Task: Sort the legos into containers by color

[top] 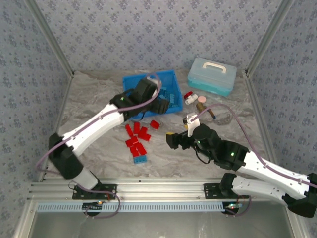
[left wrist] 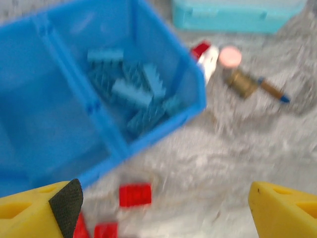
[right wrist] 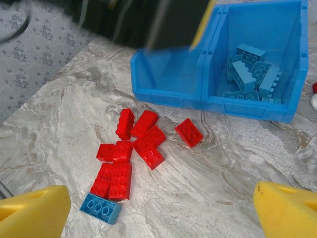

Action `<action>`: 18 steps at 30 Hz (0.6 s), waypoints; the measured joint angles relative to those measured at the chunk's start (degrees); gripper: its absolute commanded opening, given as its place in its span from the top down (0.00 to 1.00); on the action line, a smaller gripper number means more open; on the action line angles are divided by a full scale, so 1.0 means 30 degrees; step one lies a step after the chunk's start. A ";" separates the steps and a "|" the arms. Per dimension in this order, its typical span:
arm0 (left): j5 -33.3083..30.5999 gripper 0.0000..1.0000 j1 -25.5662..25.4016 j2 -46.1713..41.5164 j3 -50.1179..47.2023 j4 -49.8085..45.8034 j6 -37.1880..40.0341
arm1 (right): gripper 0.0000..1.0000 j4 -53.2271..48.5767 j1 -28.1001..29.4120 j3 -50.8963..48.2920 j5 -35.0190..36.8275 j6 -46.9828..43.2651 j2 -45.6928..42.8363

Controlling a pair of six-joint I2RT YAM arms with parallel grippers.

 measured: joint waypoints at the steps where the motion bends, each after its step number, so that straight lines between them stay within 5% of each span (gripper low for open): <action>1: -0.0131 0.11 -0.0219 -0.1064 -0.1406 -0.0109 -0.0204 | 0.03 -0.0044 0.0000 0.0000 0.0000 -0.0066 -0.0051; 6: -0.0867 0.08 -0.1661 -0.6426 -0.6943 -0.2266 -0.2754 | 0.02 -0.0029 -0.0029 0.0000 0.0233 -0.0306 -0.0459; 10: -0.1603 0.01 -0.3796 -0.8757 -0.9522 -0.4430 -0.7125 | 0.02 -0.0007 -0.0189 0.0000 0.0415 -0.0495 -0.0495; 18: -0.1953 0.01 -0.6710 -0.6484 -1.2109 -0.4568 -1.4943 | 0.02 0.0000 -0.0328 0.0000 0.0430 -0.0488 -0.0248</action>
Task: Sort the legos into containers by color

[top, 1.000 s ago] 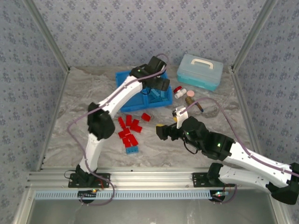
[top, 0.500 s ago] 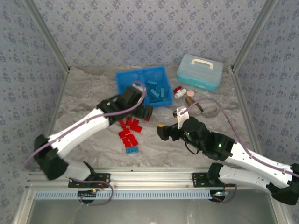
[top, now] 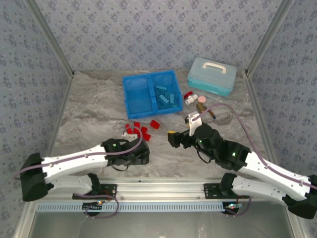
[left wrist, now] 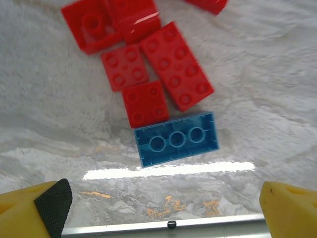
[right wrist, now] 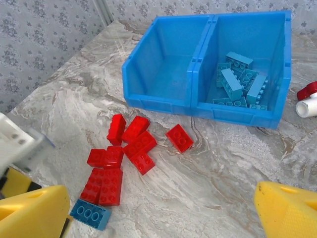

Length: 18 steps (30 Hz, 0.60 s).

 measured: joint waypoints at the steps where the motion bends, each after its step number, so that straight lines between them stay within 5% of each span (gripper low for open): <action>1: 0.0000 0.01 -0.0022 0.0510 0.0000 0.0109 -0.0408 | 0.02 -0.0015 0.0000 0.0000 0.0000 0.0000 -0.0007; 10: 0.0590 0.03 -0.0022 0.4437 -0.0080 0.2674 -0.1464 | 0.02 -0.0117 0.0000 -0.0423 0.0066 0.0226 -0.0357; 18: 0.0583 0.29 -0.0029 0.6645 0.0240 0.2776 -0.2404 | 0.02 -0.0175 -0.0095 -0.0452 0.0204 0.0233 -0.0933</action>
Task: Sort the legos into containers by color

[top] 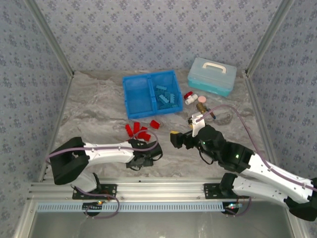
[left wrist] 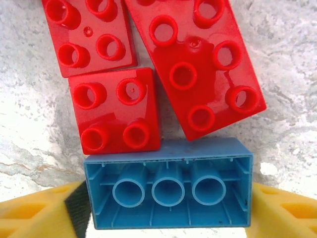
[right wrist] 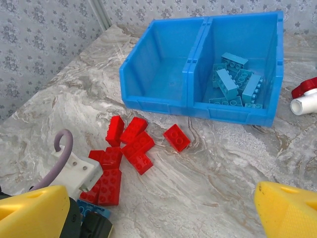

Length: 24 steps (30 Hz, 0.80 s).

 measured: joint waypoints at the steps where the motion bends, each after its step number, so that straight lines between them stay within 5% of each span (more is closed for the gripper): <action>1: -0.0007 0.30 0.0000 0.0000 0.0000 0.0066 -0.0066 | 0.02 0.0000 -0.0022 -0.0036 0.0015 0.0000 -0.0015; 9: -0.0168 0.48 -0.0022 0.0102 0.0080 0.0175 -0.0248 | 0.02 0.0000 -0.0066 -0.0408 0.0066 0.0197 -0.0015; 16: -0.0160 0.52 -0.0270 -0.0313 0.0707 -0.0546 0.0699 | 0.02 0.0007 -0.0160 -0.0408 0.0073 0.0277 -0.0015; 24: -0.2710 0.54 0.0109 -0.0430 0.8240 -0.2361 0.5603 | 0.02 -0.0029 -0.0233 -0.0408 0.0226 0.0299 -0.0015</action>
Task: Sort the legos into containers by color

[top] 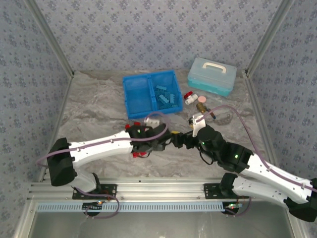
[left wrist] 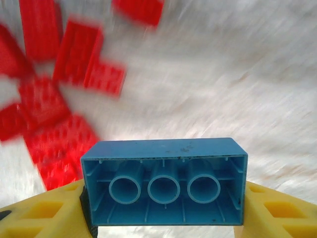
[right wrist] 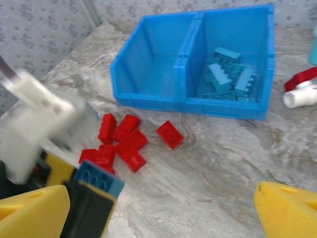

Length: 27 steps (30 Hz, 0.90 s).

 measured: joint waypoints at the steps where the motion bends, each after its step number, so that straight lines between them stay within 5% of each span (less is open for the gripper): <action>1: -0.0211 0.54 0.0350 0.0262 0.0860 0.0066 0.0809 | 0.02 -0.0007 -0.0015 0.0000 0.0000 0.0015 0.0000; 10: 0.0197 0.58 0.4619 0.6426 0.8582 0.2361 0.9887 | 0.02 -0.0539 -0.0015 0.0007 0.0051 0.0291 -0.0794; 15: 0.1005 0.52 0.6346 1.1424 1.4273 0.2215 1.4098 | 0.02 -0.0976 -0.0015 0.0022 0.0189 0.0444 -0.1690; 22: 0.2178 0.44 0.7970 1.6597 2.0742 0.0350 1.8170 | 0.02 -0.1683 -0.0007 0.0583 0.0197 0.0488 -0.1989; 27: 0.2739 0.33 0.8597 1.7697 2.1376 -0.0408 1.9489 | 0.02 -0.1960 -0.0007 0.0597 0.0211 0.0517 -0.2375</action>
